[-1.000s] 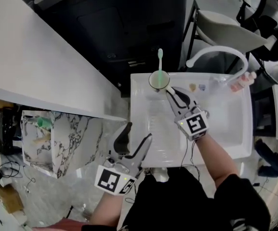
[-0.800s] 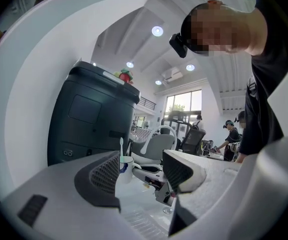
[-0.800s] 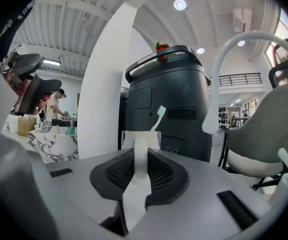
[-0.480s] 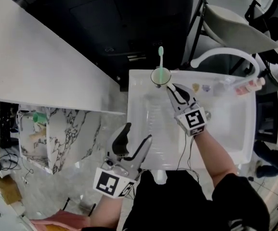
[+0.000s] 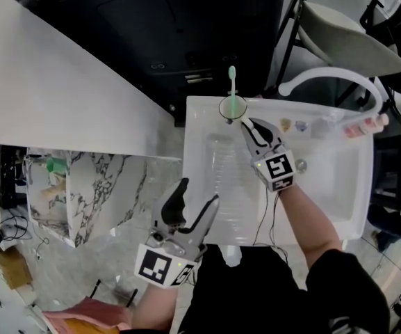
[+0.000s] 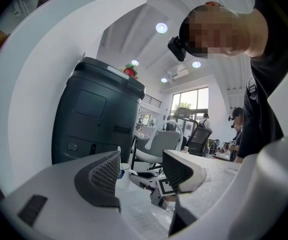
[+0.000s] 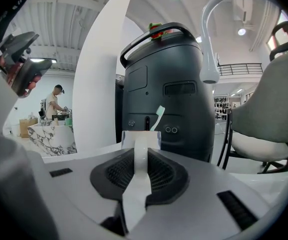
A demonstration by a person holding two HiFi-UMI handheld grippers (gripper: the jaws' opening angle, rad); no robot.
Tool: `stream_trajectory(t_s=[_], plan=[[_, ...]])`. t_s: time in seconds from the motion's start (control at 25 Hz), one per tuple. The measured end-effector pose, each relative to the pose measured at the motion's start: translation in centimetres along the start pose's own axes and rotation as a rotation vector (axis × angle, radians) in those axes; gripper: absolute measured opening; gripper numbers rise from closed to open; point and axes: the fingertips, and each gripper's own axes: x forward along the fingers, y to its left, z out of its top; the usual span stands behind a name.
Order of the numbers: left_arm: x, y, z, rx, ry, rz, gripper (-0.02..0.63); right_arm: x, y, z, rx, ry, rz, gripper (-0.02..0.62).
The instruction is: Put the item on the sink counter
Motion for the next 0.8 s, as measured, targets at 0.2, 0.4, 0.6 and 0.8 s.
stream_trajectory(t_s=[0.2,0.4,0.6,0.8], plan=[[0.3,0.2,-0.1,-0.008,-0.004,0.009,0.25,0.2,-0.1,-0.2,-0.015,-0.013,0.012,0.055],[0.5,0.1,-0.3,-0.013,0.0,0.002,0.249,0.1,-0.1,-0.5,-0.023,0.001,0.017,0.057],[0.6,-0.1,-0.4,-0.009,0.002,-0.004,0.249,-0.2,-0.4,-0.8,-0.013,0.01,0.022,0.061],[0.6,-0.2,-0.2,-0.009,-0.003,-0.007,0.249,-0.4,-0.9,-1.2,-0.027,0.018,0.026,0.066]])
